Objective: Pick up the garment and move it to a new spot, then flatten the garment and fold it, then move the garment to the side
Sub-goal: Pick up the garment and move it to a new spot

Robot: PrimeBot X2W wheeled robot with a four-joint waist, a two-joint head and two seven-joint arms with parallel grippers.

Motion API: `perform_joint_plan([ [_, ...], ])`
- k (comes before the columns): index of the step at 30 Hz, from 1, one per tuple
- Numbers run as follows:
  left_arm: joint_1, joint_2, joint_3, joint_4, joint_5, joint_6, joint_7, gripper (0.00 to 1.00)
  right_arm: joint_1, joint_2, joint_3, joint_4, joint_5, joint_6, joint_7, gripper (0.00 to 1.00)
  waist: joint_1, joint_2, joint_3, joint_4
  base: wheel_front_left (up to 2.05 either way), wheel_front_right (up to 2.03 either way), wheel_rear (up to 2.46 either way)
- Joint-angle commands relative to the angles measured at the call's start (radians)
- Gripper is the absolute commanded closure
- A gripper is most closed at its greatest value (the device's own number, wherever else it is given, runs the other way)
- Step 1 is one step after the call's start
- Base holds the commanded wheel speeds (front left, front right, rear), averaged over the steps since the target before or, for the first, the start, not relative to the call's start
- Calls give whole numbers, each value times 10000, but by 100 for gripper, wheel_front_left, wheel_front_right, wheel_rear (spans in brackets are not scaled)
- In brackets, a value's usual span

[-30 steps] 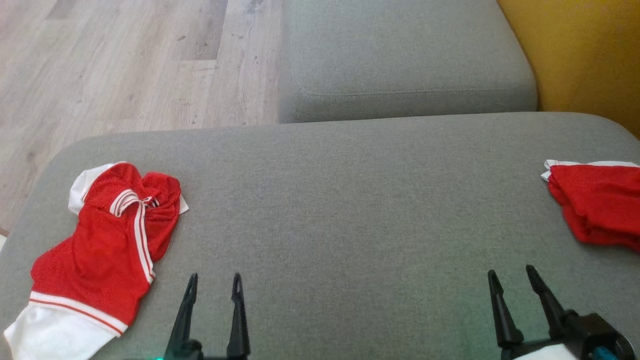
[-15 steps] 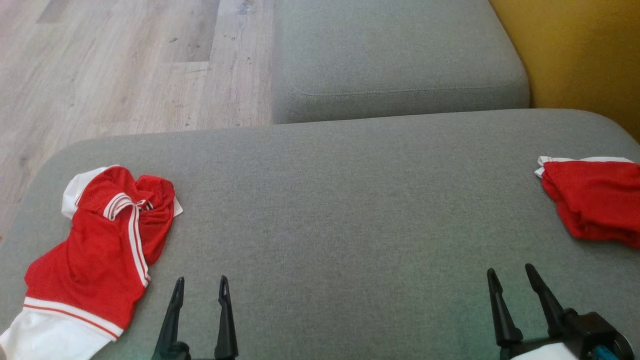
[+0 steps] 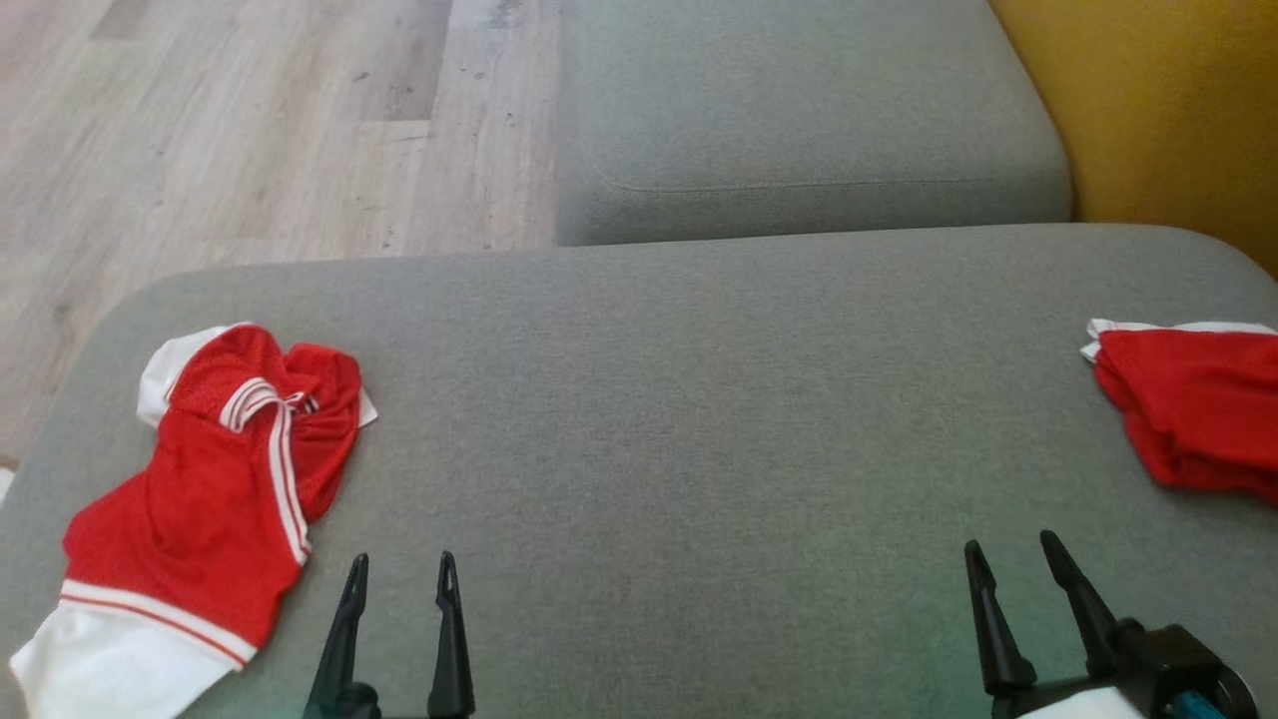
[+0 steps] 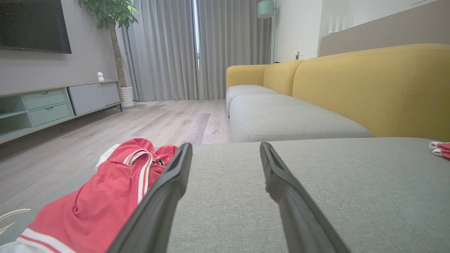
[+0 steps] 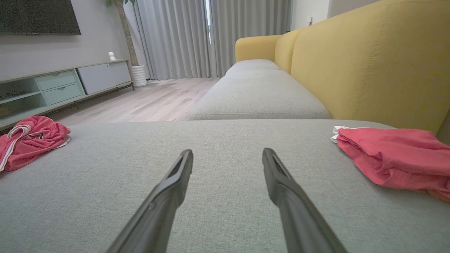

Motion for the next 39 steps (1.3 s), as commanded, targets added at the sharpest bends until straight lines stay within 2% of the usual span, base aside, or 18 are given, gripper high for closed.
perform_joint_plan([
  [1,-326,-65,403,-282,65,-14,-49,0,-536,-103,239,-275,-32,67,-118,0,0,-1,5,108,0,0,0],
  [6,-388,-66,445,-284,98,-30,-49,0,-521,-68,379,-266,-37,67,-118,0,0,-1,68,672,0,0,0],
  [17,-324,-67,661,-332,221,-89,-49,0,-587,58,712,-280,-75,67,-118,0,0,-1,150,2542,0,0,0],
  [22,-187,-67,852,-388,232,-82,-49,0,-682,80,815,-247,-43,67,-118,0,0,-1,143,3125,0,0,0],
  [27,-159,-68,917,-460,252,-95,-49,0,-678,27,814,-221,-23,67,-118,0,0,-1,161,3541,0,0,0],
  [33,-154,-68,1014,-551,299,-110,-49,0,-667,40,805,-182,10,67,-118,0,0,-1,246,3699,0,0,0],
  [39,-1230,385,725,-797,941,-503,-49,0,-658,-207,738,-299,-34,67,-118,0,0,-1,867,3886,0,0,0],
])
